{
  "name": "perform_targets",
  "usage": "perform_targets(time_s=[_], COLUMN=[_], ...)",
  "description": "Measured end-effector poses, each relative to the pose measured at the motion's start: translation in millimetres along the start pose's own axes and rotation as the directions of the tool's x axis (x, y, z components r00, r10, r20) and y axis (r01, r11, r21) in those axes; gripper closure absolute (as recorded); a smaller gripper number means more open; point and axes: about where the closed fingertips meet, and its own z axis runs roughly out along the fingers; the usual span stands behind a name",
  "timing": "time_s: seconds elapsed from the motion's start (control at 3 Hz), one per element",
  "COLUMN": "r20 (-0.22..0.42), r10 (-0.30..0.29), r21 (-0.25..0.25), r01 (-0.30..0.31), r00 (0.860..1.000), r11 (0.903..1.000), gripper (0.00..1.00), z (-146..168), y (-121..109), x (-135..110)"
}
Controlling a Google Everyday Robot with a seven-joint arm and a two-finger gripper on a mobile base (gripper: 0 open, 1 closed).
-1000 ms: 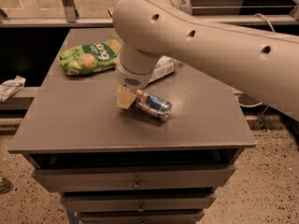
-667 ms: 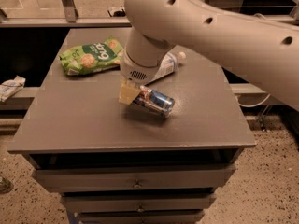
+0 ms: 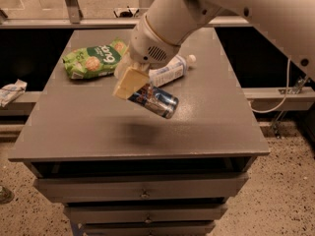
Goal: Pick redbull can
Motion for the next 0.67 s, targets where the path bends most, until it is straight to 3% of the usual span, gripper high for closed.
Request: perform_targets(time_s=[0.33,0.67], r20=[0.174,0.311], r10=[-0.004,0.029], r21=[-0.072,-0.114], r01=[0.017,0.007], r00=[0.985,0.95], r11=[0.9973,0.9935], gripper=[1.0,1.0], z=[-36.0,-74.8], y=[0.2,-7.4], x=[-14.7,-18.8])
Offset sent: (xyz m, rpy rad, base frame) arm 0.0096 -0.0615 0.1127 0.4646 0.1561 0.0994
